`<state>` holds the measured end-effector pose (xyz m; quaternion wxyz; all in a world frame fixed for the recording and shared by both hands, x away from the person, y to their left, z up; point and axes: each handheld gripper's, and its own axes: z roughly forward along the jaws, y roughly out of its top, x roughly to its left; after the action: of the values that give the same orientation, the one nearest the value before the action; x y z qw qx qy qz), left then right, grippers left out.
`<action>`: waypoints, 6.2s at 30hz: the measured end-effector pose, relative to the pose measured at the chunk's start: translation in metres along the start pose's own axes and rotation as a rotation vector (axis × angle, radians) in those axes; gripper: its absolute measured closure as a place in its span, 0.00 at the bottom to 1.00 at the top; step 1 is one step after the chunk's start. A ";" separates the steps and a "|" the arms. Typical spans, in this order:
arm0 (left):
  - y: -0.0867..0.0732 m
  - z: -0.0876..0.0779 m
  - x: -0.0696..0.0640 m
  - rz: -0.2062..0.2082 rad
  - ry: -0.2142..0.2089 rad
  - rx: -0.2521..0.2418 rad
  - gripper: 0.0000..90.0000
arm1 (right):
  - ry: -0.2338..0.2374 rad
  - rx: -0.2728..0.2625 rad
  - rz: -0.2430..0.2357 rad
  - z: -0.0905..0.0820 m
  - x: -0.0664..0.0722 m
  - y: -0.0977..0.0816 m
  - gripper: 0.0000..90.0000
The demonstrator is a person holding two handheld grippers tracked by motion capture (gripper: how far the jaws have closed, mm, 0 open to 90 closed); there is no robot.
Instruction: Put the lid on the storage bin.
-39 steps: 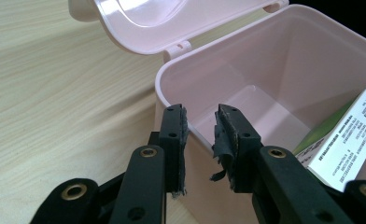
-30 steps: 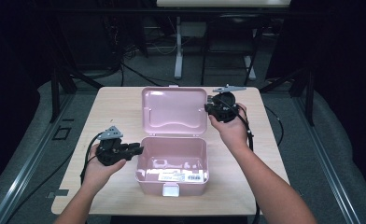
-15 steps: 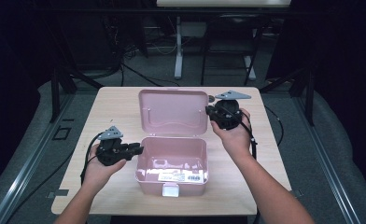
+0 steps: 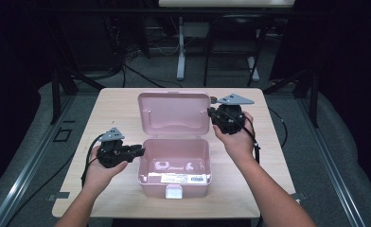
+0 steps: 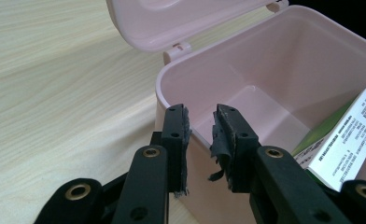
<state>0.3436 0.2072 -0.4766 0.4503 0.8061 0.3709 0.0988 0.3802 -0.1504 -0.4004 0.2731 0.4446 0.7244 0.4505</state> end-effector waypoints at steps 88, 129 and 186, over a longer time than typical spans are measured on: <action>0.088 -0.050 -0.024 0.092 0.150 -0.171 0.85 | 0.170 -0.036 0.079 -0.047 0.007 -0.033 0.81; 0.066 -0.066 -0.034 0.078 0.082 -0.167 0.84 | 0.168 -0.053 0.117 -0.075 -0.003 -0.034 0.77; 0.026 -0.074 -0.051 0.072 0.043 -0.130 0.84 | 0.198 -0.063 0.123 -0.077 -0.001 -0.033 0.69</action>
<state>0.2848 0.2121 -0.4046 0.4896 0.7858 0.3440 0.1563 0.3061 -0.1890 -0.3959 0.1862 0.4327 0.7047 0.5305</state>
